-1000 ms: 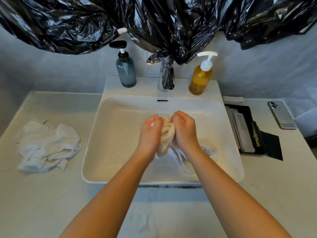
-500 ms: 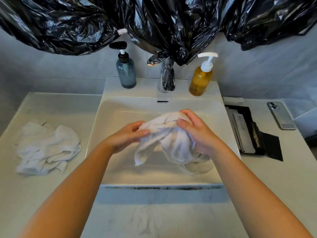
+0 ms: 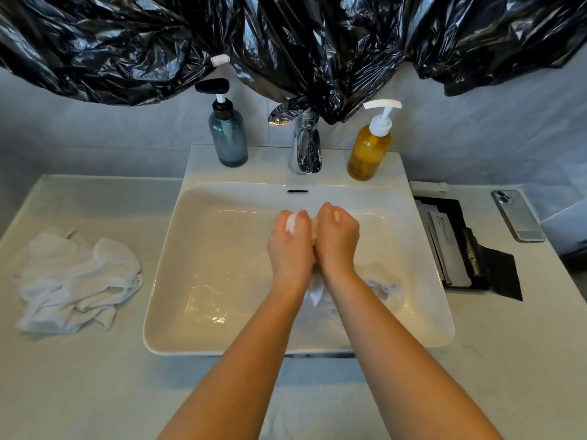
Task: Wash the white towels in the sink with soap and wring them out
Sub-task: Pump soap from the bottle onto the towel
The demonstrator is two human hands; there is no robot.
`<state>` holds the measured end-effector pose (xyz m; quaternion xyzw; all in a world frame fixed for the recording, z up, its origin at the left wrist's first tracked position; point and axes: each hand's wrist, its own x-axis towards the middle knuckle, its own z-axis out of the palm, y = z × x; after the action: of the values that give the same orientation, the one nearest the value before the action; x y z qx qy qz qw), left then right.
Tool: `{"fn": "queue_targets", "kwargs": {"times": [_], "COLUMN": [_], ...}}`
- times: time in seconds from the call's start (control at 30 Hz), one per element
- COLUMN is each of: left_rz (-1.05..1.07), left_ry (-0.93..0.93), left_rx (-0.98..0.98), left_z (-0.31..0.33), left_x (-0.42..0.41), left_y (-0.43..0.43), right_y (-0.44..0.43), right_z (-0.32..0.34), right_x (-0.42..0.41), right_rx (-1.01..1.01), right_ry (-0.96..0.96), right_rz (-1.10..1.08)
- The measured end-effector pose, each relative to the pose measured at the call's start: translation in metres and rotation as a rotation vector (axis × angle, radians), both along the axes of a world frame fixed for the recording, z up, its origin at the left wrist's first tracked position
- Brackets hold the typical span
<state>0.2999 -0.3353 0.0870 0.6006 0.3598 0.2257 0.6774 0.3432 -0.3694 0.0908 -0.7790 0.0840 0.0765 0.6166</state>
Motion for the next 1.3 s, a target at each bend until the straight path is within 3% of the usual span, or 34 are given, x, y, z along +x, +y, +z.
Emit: {"fn": "queue_targets", "kwargs": {"times": [0.13, 0.27, 0.7, 1.3], "left_rz": [0.041, -0.045, -0.042, -0.088], "left_ry": [0.031, 0.024, 0.026, -0.038], "left_rx": [0.060, 0.084, 0.128, 0.235], "left_z": [-0.005, -0.008, -0.006, -0.007], "left_x": [0.008, 0.002, 0.018, 0.008], "left_y": [0.020, 0.011, 0.021, 0.019], "right_y": [0.002, 0.001, 0.001, -0.008], "right_z": [-0.005, -0.007, -0.006, -0.014], "right_x": [-0.014, -0.001, -0.002, -0.017], "right_rx": [0.048, 0.095, 0.147, 0.140], "right_ry": [0.025, 0.085, 0.066, -0.126], "right_rz": [0.088, -0.011, 0.013, 0.111]}}
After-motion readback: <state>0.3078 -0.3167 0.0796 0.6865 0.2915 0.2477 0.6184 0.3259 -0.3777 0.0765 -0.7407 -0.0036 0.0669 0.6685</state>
